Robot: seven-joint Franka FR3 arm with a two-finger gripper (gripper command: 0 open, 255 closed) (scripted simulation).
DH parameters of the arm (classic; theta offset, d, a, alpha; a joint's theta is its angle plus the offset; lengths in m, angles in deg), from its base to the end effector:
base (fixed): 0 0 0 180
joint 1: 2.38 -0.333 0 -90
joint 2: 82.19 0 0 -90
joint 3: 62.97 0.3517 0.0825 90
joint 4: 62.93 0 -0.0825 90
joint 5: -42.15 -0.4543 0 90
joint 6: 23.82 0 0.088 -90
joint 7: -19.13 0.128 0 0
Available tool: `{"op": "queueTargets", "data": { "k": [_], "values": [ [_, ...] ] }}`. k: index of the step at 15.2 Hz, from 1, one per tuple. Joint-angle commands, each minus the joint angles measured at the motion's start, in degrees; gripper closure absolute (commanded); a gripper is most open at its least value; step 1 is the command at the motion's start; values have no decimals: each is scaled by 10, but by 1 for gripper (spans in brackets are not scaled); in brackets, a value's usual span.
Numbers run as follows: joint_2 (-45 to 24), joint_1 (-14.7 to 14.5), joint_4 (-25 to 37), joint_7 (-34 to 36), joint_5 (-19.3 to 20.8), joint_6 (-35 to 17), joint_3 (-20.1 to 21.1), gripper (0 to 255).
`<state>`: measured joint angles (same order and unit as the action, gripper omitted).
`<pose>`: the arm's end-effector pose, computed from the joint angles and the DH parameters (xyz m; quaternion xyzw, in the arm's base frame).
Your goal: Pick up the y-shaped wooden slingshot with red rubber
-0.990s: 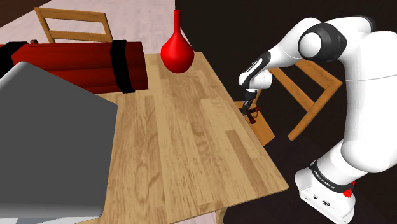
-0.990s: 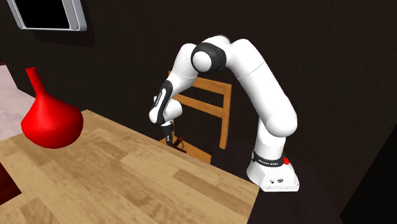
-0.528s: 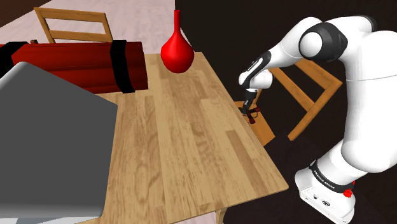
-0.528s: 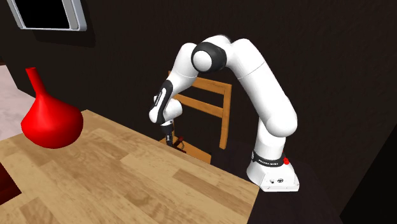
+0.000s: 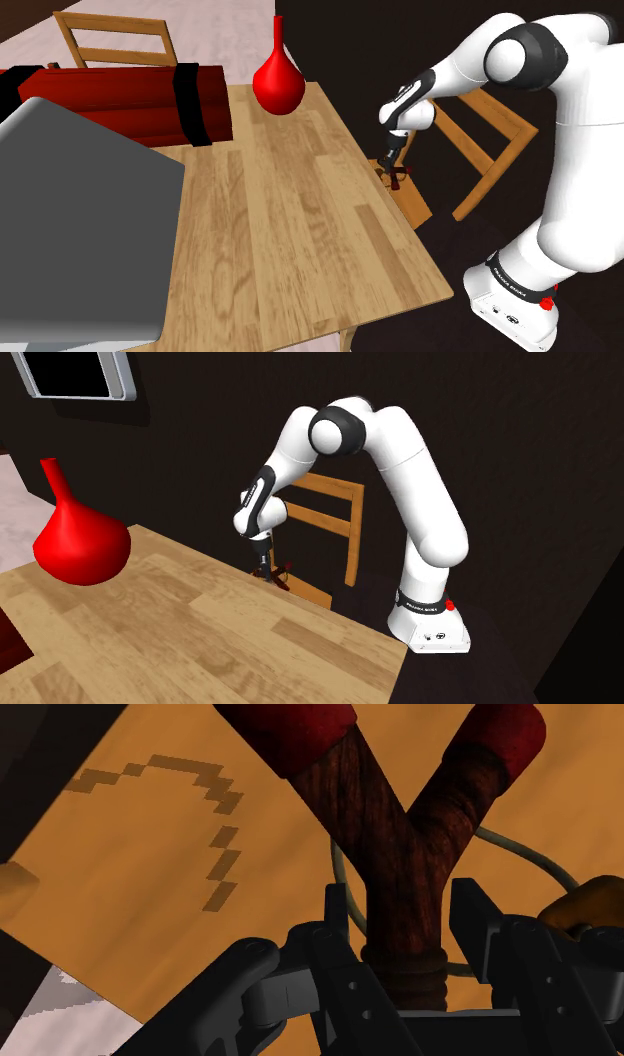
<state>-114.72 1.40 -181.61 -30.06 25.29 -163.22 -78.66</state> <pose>0.5785 -0.2094 0.0961 -0.9847 -0.1517 0.0638 0.0566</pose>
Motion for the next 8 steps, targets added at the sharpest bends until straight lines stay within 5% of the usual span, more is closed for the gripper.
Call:
{"op": "queueTargets", "data": {
  "k": [1, 8],
  "values": [
    [14, -5, -4, 5, 6, 10, -4, 255],
    [49, -12, -10, 16, 20, 37, -15, 255]
  ]
}}
